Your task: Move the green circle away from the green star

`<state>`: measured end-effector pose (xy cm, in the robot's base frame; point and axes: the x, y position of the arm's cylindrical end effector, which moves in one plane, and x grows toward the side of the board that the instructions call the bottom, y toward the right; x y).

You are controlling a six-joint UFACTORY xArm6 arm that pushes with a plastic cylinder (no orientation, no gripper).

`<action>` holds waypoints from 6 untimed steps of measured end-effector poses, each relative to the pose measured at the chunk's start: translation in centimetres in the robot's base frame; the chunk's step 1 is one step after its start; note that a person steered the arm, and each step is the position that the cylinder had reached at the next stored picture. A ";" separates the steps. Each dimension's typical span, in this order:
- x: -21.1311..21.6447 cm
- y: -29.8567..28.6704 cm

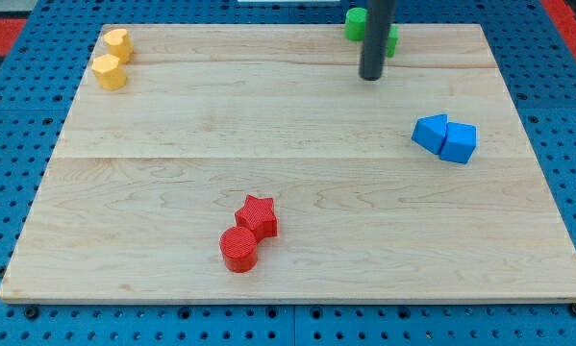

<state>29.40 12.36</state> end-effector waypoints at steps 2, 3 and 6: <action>-5.0 9.4; -8.8 9.1; -10.2 -3.8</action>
